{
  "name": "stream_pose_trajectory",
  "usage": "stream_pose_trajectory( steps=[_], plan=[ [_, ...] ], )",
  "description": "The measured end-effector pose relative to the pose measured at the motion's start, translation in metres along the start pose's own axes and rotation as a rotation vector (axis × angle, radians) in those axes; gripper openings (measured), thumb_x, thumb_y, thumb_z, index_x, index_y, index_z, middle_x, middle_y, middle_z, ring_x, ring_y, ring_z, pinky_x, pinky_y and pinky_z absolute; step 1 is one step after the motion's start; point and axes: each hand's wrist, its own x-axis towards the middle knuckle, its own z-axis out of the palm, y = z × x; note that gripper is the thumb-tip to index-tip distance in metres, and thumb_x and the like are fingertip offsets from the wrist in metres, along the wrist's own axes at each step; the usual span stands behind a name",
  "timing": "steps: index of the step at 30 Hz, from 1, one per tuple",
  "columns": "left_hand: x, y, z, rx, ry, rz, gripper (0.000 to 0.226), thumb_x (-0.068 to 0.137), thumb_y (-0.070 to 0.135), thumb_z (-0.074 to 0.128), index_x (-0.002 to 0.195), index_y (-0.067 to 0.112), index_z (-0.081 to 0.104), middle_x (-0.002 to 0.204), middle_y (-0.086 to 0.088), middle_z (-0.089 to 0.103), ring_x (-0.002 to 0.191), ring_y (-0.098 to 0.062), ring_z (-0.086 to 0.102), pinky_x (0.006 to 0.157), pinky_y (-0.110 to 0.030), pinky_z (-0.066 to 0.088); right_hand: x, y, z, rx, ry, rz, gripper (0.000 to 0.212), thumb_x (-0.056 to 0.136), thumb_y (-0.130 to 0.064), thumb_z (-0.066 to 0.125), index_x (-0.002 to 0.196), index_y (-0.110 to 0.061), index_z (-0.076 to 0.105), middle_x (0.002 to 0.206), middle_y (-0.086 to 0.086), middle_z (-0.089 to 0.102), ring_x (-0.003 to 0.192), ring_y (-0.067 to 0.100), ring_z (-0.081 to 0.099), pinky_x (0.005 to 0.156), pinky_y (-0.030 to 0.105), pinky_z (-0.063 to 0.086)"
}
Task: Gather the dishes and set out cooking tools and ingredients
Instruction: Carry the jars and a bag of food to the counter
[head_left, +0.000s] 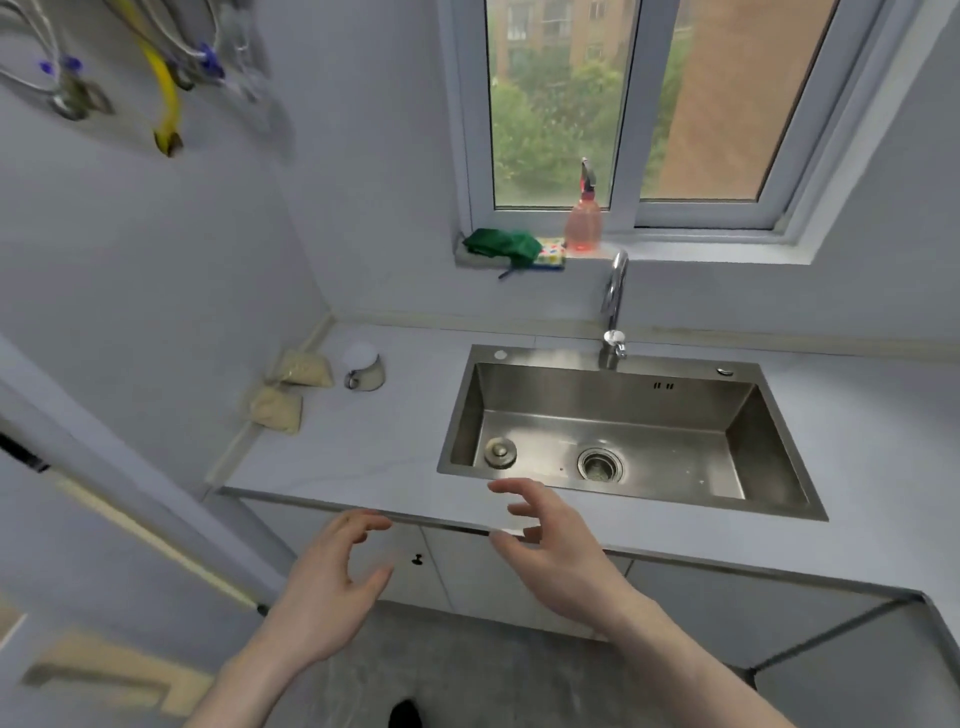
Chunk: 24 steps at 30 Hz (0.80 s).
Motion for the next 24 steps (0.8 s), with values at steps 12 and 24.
stream_pose_trajectory(
  steps=[12,24],
  plan=[
    [0.203,-0.099,-0.059,-0.024,-0.077,-0.003,0.035,0.091,0.033,0.066,0.124,0.04,0.055,0.13,0.026,0.047,0.113,0.001,0.053,0.096,-0.028,0.048,0.184,-0.017,0.063,0.034,0.084,0.112,0.039,0.09,-0.027,0.066,0.12,-0.049,0.056,0.124,-0.025,0.058,0.115,-0.008,0.054,0.091,0.018,0.048],
    [0.342,-0.18,-0.089,0.049,-0.085,-0.211,0.04,0.089,0.026,0.071,0.126,0.024,0.057,0.144,0.005,0.039,0.111,-0.015,0.056,0.085,-0.028,0.045,0.293,-0.033,0.111,0.135,0.008,0.248,0.036,0.092,-0.031,0.065,0.122,-0.047,0.056,0.126,-0.035,0.055,0.105,-0.016,0.056,0.078,0.011,0.048]
  ],
)
